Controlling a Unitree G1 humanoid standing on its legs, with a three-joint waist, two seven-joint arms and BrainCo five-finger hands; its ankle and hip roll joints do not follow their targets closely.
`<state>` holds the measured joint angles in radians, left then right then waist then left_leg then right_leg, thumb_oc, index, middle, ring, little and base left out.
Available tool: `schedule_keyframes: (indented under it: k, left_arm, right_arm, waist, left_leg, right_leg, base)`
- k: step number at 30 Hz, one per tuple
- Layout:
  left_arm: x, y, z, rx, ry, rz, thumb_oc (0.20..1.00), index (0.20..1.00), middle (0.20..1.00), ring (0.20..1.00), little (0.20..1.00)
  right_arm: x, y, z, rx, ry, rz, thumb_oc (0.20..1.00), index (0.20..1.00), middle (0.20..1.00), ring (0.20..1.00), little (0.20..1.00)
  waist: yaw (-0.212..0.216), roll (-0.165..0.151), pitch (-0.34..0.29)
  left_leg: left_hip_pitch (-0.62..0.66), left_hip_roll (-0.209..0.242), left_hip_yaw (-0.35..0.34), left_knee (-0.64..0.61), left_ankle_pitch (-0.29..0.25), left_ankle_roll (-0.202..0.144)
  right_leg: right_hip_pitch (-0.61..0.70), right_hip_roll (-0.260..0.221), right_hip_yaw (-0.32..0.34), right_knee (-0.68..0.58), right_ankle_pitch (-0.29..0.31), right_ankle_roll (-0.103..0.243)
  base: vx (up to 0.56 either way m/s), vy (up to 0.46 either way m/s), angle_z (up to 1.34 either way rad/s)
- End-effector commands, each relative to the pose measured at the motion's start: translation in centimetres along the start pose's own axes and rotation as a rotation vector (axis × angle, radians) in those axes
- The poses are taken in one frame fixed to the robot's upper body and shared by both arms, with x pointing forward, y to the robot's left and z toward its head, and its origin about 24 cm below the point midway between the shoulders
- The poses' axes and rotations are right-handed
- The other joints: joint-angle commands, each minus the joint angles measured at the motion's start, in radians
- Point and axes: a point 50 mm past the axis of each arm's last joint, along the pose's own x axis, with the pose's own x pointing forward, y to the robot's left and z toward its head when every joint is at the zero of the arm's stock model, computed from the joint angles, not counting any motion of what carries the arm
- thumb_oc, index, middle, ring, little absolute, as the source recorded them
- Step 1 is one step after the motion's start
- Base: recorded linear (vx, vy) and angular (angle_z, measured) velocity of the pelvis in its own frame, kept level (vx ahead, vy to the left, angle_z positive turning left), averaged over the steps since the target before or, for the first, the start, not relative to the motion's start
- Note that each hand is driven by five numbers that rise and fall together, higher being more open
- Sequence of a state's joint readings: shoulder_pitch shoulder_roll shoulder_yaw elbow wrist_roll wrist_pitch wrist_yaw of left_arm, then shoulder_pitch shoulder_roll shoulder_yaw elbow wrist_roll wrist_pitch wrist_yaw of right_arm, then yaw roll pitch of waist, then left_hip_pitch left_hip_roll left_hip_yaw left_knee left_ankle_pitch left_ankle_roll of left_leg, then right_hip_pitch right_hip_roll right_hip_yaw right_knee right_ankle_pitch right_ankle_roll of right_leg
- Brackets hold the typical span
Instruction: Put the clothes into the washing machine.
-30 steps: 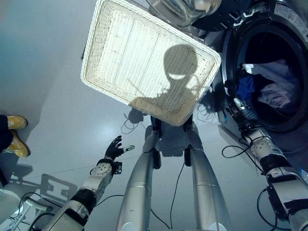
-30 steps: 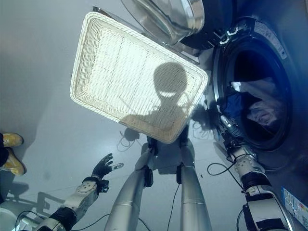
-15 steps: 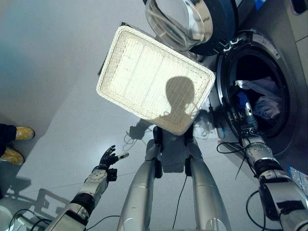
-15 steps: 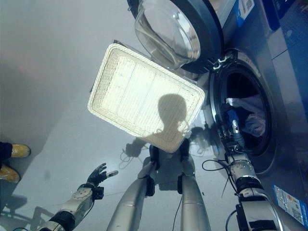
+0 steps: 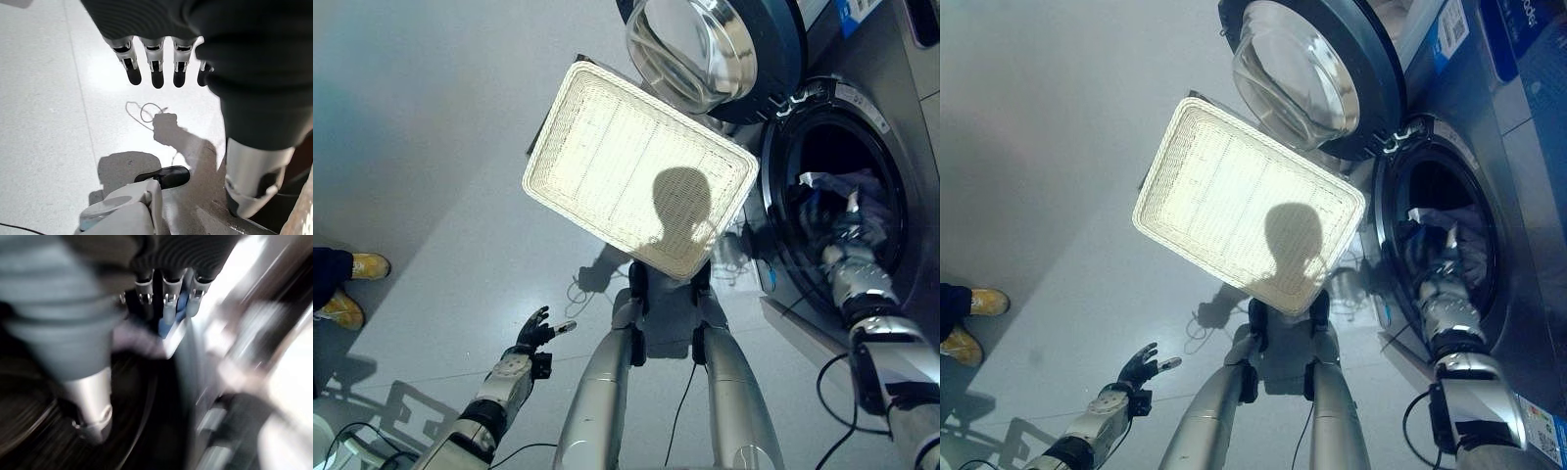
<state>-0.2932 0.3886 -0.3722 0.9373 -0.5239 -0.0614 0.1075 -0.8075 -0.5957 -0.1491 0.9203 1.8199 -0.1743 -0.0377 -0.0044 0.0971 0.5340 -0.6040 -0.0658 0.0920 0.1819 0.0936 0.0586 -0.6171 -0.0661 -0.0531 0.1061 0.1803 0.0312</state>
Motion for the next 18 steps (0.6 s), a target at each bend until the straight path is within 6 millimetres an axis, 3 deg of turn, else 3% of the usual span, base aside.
schedule_keyframes:
  k: [1,2,5,11,14,16,17,18]
  left_arm:
    - [-0.5,0.2,-2.0,0.039,0.048,-0.003,1.0,1.0,1.0,1.0,1.0]
    - [-0.4,0.0,-1.8,0.037,0.044,-0.013,1.0,1.0,1.0,1.0,1.0]
    - [-0.3,-0.4,-1.4,0.04,0.036,-0.032,1.0,1.0,1.0,1.0,1.0]
    - [-0.2,-0.4,-1.0,0.067,0.037,-0.042,1.0,1.0,1.0,1.0,1.0]
    - [-0.2,-0.3,-0.8,0.08,0.034,-0.044,1.0,1.0,1.0,1.0,1.0]
    - [-0.4,-0.5,-1.0,0.088,0.036,-0.045,1.0,1.0,1.0,1.0,1.0]
    - [-0.4,-0.5,-1.0,0.088,0.036,-0.045,1.0,1.0,1.0,1.0,1.0]
    - [-0.5,-0.7,-1.1,0.091,0.035,-0.047,1.0,1.0,1.0,1.0,1.0]
  right_arm:
    - [0.0,1.1,5.1,0.086,-0.306,-0.085,1.0,1.0,1.0,1.0,1.0]
    - [-0.1,1.2,6.9,0.147,-0.388,-0.215,1.0,1.0,1.0,1.0,1.0]
    - [-0.3,0.2,8.5,0.116,-0.418,-0.473,1.0,1.0,1.0,1.0,1.0]
    - [-0.7,-2.2,8.8,-0.044,-0.269,-0.812,1.0,1.0,1.0,1.0,1.0]
    - [-0.9,-1.8,9.9,-0.037,-0.328,-0.814,1.0,1.0,1.0,1.0,1.0]
    - [-1.3,1.3,12.1,-0.126,-0.625,-0.691,1.0,1.0,1.0,1.0,1.0]
    - [-1.3,1.3,12.1,-0.126,-0.625,-0.691,1.0,1.0,1.0,1.0,1.0]
    - [-1.5,2.8,12.4,-0.119,-0.724,-0.634,1.0,1.0,1.0,1.0,1.0]
  waist:
    - [0.025,0.043,-0.014]
    - [0.027,0.049,-0.014]
    - [0.031,0.061,-0.014]
    - [0.048,0.073,-0.014]
    - [0.055,0.077,-0.014]
    - [0.057,0.079,-0.014]
    - [0.057,0.079,-0.014]
    - [0.059,0.081,-0.014]
  left_leg:
    - [0.082,-0.017,-0.016,-0.13,0.012,-0.051]
    - [0.085,-0.02,-0.019,-0.128,0.012,-0.047]
    - [0.072,-0.025,-0.02,-0.115,0.018,-0.044]
    - [0.058,-0.03,-0.028,-0.098,0.013,-0.036]
    - [0.049,-0.032,-0.029,-0.087,0.011,-0.036]
    - [0.043,-0.034,-0.034,-0.076,0.005,-0.037]
    - [0.043,-0.034,-0.034,-0.076,0.005,-0.037]
    - [0.042,-0.035,-0.035,-0.075,0.003,-0.037]
  right_leg:
    - [0.016,0.025,-0.077,0.148,-0.125,0.05]
    - [0.018,0.025,-0.076,0.152,-0.126,0.05]
    - [0.007,0.023,-0.077,0.161,-0.123,0.046]
    - [0.001,0.022,-0.077,0.174,-0.134,0.039]
    - [0.0,0.021,-0.081,0.185,-0.144,0.035]
    - [-0.002,0.022,-0.083,0.196,-0.154,0.033]
    - [-0.002,0.022,-0.083,0.196,-0.154,0.033]
    - [-0.002,0.021,-0.084,0.195,-0.154,0.033]
  base:
    - [0.06,0.021,-0.01]
    - [0.07,0.024,0.0]
    - [0.03,0.02,0.04]
    - [0.04,-0.019,0.03]
    - [0.05,-0.041,0.08]
    - [0.05,-0.021,0.0]
    - [0.0,0.0,0.0]
    - [0.0,0.0,0.0]
